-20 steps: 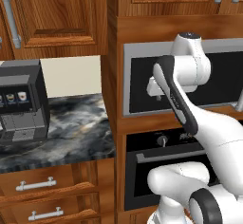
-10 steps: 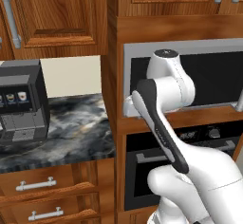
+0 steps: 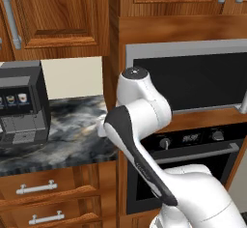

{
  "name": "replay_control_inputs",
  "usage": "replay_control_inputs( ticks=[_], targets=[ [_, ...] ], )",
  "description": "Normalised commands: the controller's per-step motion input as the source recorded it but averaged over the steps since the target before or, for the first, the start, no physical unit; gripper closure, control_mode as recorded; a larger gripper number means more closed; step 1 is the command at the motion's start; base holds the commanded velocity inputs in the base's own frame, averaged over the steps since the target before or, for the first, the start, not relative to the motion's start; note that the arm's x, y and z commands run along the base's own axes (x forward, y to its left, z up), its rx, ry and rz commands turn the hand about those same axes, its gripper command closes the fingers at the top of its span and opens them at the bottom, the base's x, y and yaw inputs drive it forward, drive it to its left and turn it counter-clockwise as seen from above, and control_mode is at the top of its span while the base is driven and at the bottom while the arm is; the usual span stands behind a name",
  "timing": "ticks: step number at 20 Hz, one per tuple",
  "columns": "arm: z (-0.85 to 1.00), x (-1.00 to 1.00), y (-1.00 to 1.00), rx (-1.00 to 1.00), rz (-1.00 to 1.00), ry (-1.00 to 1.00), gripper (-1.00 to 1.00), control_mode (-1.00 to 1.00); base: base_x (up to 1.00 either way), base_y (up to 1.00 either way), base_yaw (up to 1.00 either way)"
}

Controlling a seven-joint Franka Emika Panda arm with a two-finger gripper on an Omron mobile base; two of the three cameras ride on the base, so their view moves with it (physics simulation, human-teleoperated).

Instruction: Take the pizza cutter from the drawer on the left and place it on the dining counter for cutting.

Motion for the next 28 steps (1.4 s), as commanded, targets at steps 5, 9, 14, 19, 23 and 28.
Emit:
replay_control_inputs(
  ticks=[5, 9, 14, 19, 23, 28],
  targets=[
    [-0.12, -0.34, 0.74, -0.03, -0.03, 0.04, -1.0, -1.0, 0.0, 0.0, 0.0],
    [-0.02, -0.28, 0.61, 0.0, -0.17, 0.0, -1.0, -1.0, 0.0, 0.0, 0.0],
    [-0.02, -0.15, 0.55, 0.0, -0.37, 0.0, -1.0, -1.0, 0.0, 0.0, 0.0],
    [-0.12, -0.22, 0.24, 0.04, -0.48, -0.06, -1.0, -1.0, 0.0, 0.0, 0.0],
    [-0.17, -0.3, 0.0, 0.08, -0.51, -0.12, -1.0, -1.0, 0.0, 0.0, 0.0],
    [-0.19, -0.29, 0.0, 0.11, -0.47, -0.15, -1.0, -1.0, 0.0, 0.0, 0.0]
  ],
)
